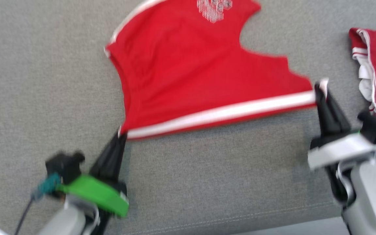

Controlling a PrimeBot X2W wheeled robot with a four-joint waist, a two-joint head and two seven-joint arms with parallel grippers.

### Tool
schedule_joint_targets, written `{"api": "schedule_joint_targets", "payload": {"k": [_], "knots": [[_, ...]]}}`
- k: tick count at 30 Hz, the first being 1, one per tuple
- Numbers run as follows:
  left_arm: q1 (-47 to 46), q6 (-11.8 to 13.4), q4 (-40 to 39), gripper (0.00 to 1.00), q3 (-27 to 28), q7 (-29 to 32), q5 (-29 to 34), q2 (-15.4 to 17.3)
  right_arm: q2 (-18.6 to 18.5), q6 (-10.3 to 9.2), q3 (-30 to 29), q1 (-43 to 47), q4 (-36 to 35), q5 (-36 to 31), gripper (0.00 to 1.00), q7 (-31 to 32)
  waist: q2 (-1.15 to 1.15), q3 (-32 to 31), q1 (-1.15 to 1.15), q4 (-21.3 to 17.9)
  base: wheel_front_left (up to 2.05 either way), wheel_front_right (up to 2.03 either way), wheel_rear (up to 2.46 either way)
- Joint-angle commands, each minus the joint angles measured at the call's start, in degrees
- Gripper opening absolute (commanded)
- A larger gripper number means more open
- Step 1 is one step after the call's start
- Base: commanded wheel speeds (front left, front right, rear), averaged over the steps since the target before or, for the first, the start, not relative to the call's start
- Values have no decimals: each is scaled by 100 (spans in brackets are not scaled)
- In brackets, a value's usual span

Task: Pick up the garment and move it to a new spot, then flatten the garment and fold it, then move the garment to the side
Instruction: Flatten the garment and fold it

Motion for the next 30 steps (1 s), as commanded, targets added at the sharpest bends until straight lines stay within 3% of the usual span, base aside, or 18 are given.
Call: {"api": "schedule_joint_targets", "payload": {"k": [1,6,10,13,20,30], "knots": [[299,206,-33,0,98,3,-59,214,-88,-67,-104,232,-55,35,0,-27,60,-763,0,-38,0,0,0],[1907,1001,-1484,0,108,-15,-453,192,7,-61,-67,1528,-839,38,0,134,60,-976,0,-162,0,0,0],[2560,1266,-2288,0,-19,14,-545,265,122,-47,-113,2304,-1552,73,0,340,60,-913,0,-112,0,0,0],[2567,1333,-2537,0,0,68,-584,256,202,-46,-237,2378,-1837,78,0,447,60,-749,0,-85,0,0,0],[1413,1278,-2379,0,89,547,-501,134,171,-42,-50,972,-1332,-194,0,659,60,-183,0,232,0,0,0],[-307,1193,-1530,0,143,1154,-609,-457,76,-41,387,-1579,687,-364,0,626,60,275,0,920,0,0,0]]}}
